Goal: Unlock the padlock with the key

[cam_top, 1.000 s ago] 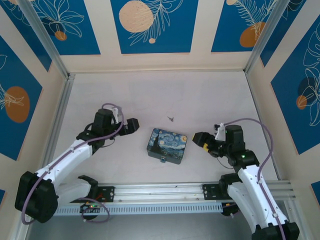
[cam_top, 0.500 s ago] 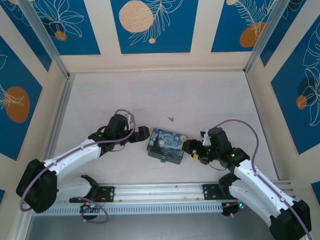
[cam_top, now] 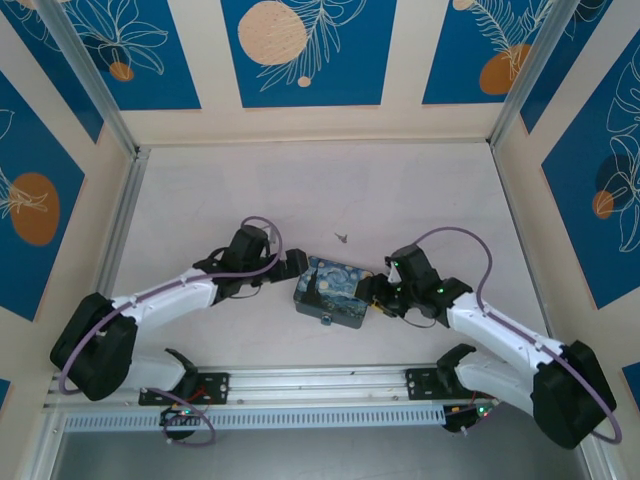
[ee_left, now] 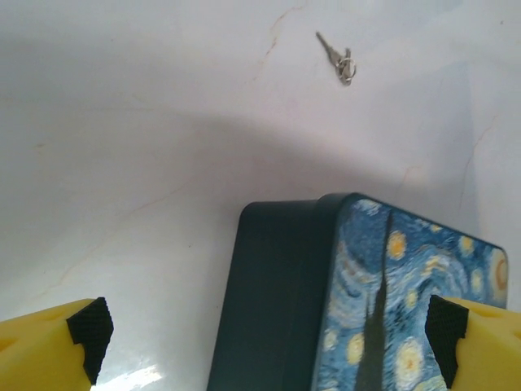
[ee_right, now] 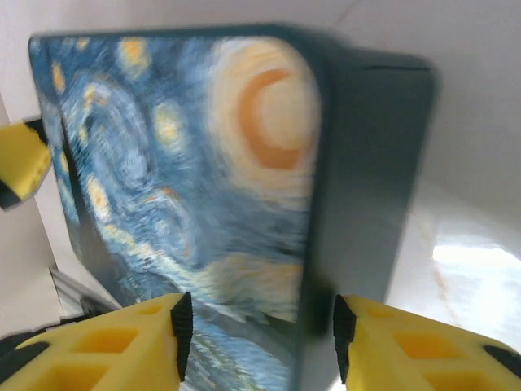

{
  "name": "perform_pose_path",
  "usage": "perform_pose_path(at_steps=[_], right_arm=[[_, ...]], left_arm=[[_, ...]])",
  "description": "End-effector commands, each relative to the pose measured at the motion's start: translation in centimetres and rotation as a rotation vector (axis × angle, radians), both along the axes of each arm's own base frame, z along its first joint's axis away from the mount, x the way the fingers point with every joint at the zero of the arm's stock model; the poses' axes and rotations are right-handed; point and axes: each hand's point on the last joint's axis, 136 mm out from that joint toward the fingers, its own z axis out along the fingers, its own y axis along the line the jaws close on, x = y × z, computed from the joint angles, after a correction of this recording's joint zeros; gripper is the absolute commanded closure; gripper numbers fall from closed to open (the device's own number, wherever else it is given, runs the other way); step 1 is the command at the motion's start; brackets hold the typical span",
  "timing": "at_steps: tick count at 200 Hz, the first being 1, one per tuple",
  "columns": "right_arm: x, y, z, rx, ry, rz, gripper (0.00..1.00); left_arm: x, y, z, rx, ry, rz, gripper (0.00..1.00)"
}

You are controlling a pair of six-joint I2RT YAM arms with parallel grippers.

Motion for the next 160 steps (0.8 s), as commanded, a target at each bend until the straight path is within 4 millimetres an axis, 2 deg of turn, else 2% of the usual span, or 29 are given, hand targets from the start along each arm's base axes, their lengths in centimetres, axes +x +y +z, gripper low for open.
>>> perform_pose_path(at_steps=[1,43,76,100,121,143,160], right_arm=[[1.1,3.1,2.1,0.043,-0.060,0.050,0.55],[1.9,8.5,2.3,0.043,-0.053,0.134,0.58],[3.2,13.5,2.6,0.054,-0.035,0.209,0.62],[4.6,16.6,2.9,0.064,-0.025,0.241,0.62],[6.1,18.5,3.0,0.072,-0.015,0.246,0.62],[7.7,19.7,3.2,0.071,-0.009,0.244,0.61],[9.1,19.9,3.2,0.068,-0.008,0.223,0.62]], left_arm=[[-0.2,0.9,0.4,0.042,0.027,0.054,0.00],[-2.8,6.9,-1.4,0.160,0.082,0.263,0.00],[-4.1,10.3,-1.2,0.163,0.042,0.361,0.00],[-4.4,11.5,-1.0,0.150,0.029,0.382,0.00],[-4.1,11.8,-1.3,0.145,0.032,0.378,0.00],[-3.3,11.4,-1.3,0.127,0.024,0.363,0.00],[-2.6,10.9,-1.1,0.118,0.011,0.349,0.00]])
